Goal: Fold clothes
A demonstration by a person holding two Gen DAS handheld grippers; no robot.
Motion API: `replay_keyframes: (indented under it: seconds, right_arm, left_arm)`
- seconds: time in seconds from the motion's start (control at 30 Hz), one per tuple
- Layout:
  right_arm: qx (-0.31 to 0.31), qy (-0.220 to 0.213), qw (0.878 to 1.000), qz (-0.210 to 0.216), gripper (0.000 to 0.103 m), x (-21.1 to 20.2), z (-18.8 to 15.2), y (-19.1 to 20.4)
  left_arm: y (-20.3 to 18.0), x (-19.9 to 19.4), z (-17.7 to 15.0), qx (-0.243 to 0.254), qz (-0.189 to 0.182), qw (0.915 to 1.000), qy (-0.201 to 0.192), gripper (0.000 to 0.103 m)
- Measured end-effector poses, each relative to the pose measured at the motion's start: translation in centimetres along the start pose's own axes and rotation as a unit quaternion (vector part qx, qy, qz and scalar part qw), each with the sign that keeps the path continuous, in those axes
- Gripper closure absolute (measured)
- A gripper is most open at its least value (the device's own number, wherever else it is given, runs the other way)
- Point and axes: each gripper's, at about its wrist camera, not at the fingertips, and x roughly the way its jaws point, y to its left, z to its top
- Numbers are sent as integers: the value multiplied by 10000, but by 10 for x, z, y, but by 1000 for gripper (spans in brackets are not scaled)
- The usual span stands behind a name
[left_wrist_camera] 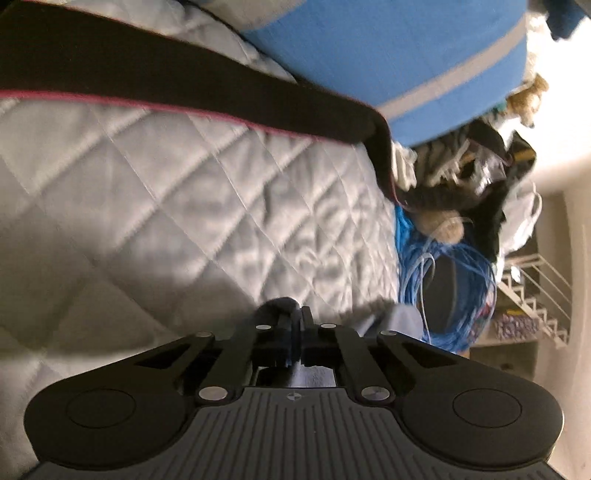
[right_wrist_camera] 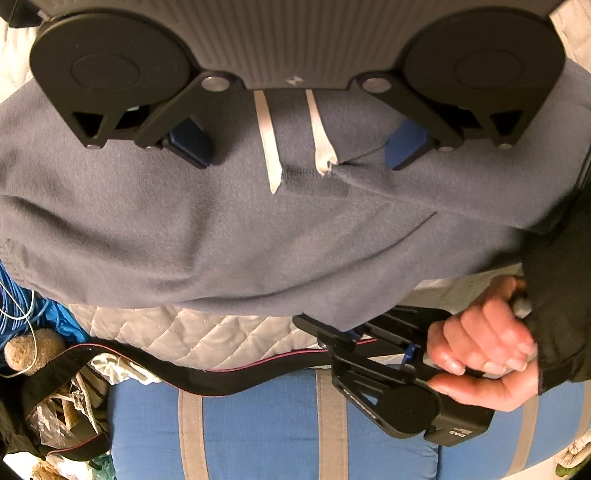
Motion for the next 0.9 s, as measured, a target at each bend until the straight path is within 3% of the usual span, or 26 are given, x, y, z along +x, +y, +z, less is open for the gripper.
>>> replay_keyframes:
  seconds: [0.13, 0.23, 0.3, 0.47, 0.6, 0.77, 0.9]
  right_arm:
    - [142, 79, 9997, 161, 1, -4, 3, -4]
    - [480, 132, 9960, 747, 0, -20, 10, -17]
    - [581, -32, 9945, 867, 0, -43, 14, -29]
    - [605, -464, 9962, 417, 0, -88, 18, -77]
    - [1126, -542, 9915, -371, 9, -96, 14, -137]
    - [2311, -491, 9665, -1003, 23, -96, -5, -214]
    - [3109, -447, 9446, -957, 28, -86, -25, -261]
  left_arm:
    - [-3, 5, -1, 120, 240, 9996, 18, 100]
    - [-3, 7, -3, 165, 302, 9994, 25, 99]
    - [-4, 6, -4, 210, 326, 9992, 27, 99]
    - [-5, 4, -10, 206, 387, 9990, -63, 99]
    - [-9, 3, -12, 205, 491, 9985, -131, 99]
    - [-16, 3, -12, 228, 623, 9977, -150, 99]
    - [-17, 2, -12, 207, 663, 9975, -153, 99]
